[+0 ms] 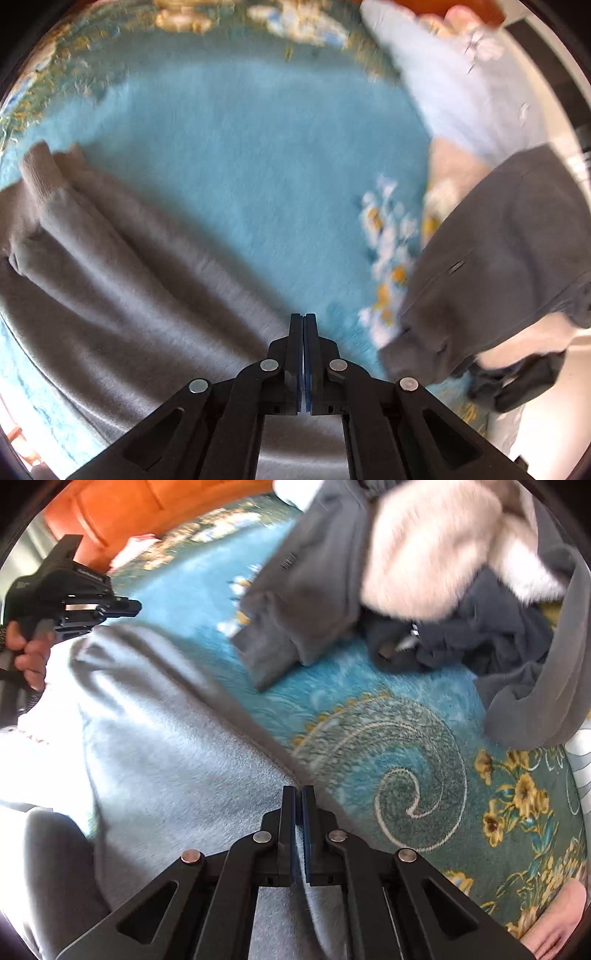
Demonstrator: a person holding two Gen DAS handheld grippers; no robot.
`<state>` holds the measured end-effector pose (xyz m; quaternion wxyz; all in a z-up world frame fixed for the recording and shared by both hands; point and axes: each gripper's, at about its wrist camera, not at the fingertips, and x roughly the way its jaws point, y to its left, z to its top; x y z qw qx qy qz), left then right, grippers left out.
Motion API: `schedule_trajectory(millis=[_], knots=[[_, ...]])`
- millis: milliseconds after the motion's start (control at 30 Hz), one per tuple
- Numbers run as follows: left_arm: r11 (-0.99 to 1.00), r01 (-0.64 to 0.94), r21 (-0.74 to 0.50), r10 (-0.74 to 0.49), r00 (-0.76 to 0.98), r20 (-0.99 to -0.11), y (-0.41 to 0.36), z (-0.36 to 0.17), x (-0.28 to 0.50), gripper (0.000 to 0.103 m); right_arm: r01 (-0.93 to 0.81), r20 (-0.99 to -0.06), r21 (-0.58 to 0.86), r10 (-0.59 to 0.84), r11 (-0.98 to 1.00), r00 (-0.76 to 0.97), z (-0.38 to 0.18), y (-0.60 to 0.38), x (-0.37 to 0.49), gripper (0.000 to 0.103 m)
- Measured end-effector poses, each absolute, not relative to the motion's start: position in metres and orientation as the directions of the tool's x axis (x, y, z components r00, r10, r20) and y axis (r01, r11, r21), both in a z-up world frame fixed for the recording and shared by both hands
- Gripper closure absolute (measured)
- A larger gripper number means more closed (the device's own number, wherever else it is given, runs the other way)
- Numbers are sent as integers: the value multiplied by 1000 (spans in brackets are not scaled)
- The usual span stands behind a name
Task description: Fold clothes
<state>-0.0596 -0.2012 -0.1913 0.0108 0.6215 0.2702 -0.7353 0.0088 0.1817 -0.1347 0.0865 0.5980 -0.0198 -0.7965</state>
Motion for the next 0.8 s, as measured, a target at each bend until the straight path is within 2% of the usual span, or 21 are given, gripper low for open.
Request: schedule_trajectory(millis=[167, 400, 433, 533, 567, 800], knots=[[-836, 420, -353, 318, -153, -936, -222, -206, -48, 98, 103, -950, 159, -181, -982, -256, -142, 185, 12, 100], [-731, 560, -389, 384, -133, -914, -241, -224, -39, 95, 68, -946, 192, -203, -979, -255, -146, 188, 16, 100], [-721, 567, -398, 394, -136, -909, -241, -222, -38, 88, 64, -945, 195, -205, -979, -255, -145, 189, 16, 100], [-672, 589, -449, 430, -183, -884, -246, -212, -30, 52, 72, -943, 198, -210, -978, -260, -141, 187, 23, 100], [-666, 589, -459, 430, -200, -881, -248, -209, -28, 48, 74, -942, 199, -212, -977, -260, -140, 186, 23, 100], [-716, 596, -364, 342, -155, -927, -251, -212, -31, 51, 66, -939, 211, -221, -975, -263, -139, 184, 24, 100]])
